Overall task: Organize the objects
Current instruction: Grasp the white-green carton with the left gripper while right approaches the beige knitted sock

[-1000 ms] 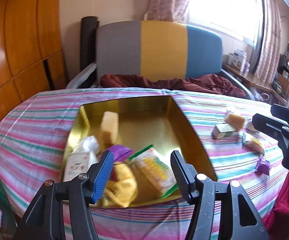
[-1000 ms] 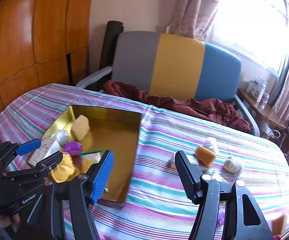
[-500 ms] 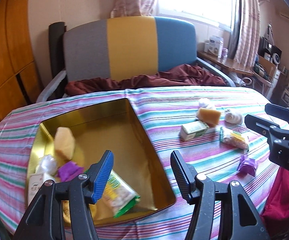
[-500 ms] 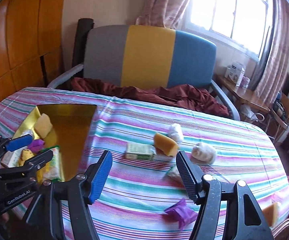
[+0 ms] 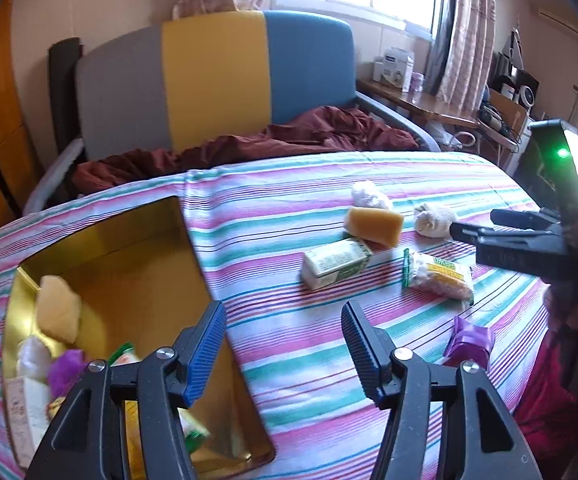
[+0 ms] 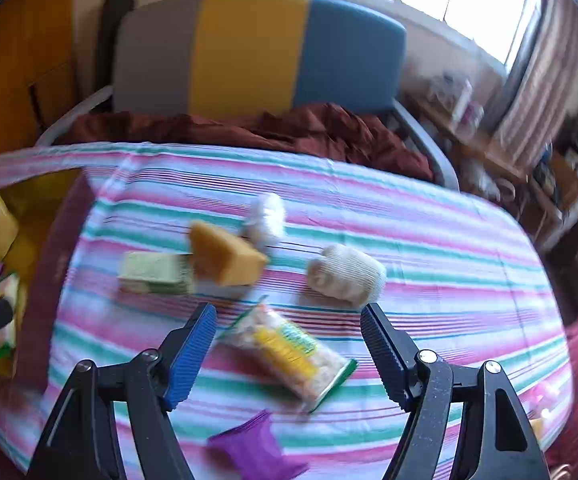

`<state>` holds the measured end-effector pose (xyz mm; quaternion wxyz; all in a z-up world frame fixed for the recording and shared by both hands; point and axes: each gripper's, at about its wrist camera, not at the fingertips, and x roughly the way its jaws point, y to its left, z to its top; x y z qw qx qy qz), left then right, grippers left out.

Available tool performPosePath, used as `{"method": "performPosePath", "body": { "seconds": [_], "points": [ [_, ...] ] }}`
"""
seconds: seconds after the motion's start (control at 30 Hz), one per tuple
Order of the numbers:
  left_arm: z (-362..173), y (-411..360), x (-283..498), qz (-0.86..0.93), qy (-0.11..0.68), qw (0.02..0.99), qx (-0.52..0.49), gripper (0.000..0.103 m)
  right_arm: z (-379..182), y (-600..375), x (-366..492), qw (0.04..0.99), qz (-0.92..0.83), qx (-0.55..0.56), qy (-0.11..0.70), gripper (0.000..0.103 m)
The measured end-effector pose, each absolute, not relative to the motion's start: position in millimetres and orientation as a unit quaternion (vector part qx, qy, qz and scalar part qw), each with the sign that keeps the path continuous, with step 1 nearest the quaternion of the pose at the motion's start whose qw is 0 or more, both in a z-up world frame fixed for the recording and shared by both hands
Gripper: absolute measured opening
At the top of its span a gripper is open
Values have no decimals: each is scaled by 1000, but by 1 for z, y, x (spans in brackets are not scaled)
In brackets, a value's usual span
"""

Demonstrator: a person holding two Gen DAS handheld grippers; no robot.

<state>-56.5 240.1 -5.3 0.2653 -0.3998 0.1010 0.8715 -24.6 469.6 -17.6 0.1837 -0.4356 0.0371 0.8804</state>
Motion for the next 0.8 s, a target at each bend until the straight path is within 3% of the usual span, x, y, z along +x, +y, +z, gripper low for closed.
{"method": "performPosePath", "body": {
  "seconds": [0.17,0.47,0.6,0.73,0.8],
  "points": [
    [-21,269,-75,854,107,277,-427,80,-41,520,-16,220,851,-451,156,75],
    [-58,327,-111,814,184,299,-463,87,-44,514,-20,211,848,-463,147,79],
    [-63,342,-123,811,209,308,-452,96,-44,519,-20,212,848,-460,154,79],
    [-74,357,-128,792,251,326,-452,95,-44,524,-19,215,846,-459,166,80],
    [-79,360,-136,779,240,336,-472,80,-45,525,-19,215,845,-460,168,80]
  ]
}}
